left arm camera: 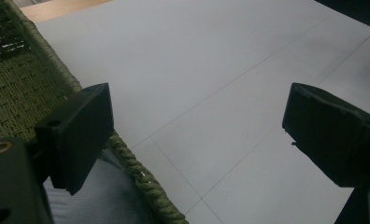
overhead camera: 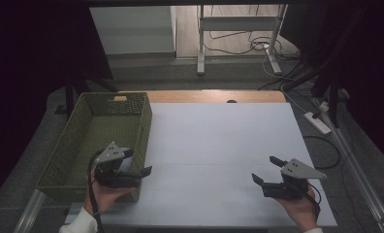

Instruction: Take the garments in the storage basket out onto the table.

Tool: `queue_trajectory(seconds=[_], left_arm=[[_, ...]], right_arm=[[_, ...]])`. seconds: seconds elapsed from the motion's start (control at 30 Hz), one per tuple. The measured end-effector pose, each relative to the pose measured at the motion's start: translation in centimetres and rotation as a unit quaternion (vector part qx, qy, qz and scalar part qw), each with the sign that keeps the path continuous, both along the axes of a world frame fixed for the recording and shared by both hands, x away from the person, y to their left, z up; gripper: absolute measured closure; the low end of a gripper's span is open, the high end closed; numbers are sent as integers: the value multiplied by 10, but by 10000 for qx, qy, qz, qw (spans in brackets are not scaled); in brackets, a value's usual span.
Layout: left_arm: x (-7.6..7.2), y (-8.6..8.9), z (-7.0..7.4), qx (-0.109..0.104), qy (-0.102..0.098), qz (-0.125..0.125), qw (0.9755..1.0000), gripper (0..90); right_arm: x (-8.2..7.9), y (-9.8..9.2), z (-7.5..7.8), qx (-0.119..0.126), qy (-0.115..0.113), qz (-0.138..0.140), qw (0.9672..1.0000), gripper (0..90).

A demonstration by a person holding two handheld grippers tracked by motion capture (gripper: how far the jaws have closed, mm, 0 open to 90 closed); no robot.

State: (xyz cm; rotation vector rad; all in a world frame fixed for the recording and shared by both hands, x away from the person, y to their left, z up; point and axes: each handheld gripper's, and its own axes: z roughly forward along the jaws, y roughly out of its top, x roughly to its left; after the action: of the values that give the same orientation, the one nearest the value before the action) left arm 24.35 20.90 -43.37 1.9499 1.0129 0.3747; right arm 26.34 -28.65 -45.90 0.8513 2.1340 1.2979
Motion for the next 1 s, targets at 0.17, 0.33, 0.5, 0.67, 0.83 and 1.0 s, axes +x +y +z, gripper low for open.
queue_trajectory(seconds=[0.17, 0.33, 0.5, 0.67, 0.83, 1.0], left_arm=[[0, 3, 2, -29, -13, 30, 10000, 98], [1, 8, 5, -47, -41, 77, 10000, 101], [2, 13, 8, -72, -52, 145, 9999, 103], [3, 18, 9, -68, -26, 184, 9998, 104], [5, 22, 10, -76, -15, 222, 9997, 107], [6, 25, 11, -62, -2, 238, 9997, 111]], right_arm=[[0, 0, -1, -18, 12, 11, 10000, 147], [0, 1, -2, -39, 9, 21, 10000, 147], [1, 1, -2, -37, 23, 21, 10000, 147], [1, 2, -3, -72, 43, 29, 10000, 148], [1, 2, -3, -78, 43, 35, 10000, 147], [1, 3, -4, -122, 49, 36, 9999, 147]])
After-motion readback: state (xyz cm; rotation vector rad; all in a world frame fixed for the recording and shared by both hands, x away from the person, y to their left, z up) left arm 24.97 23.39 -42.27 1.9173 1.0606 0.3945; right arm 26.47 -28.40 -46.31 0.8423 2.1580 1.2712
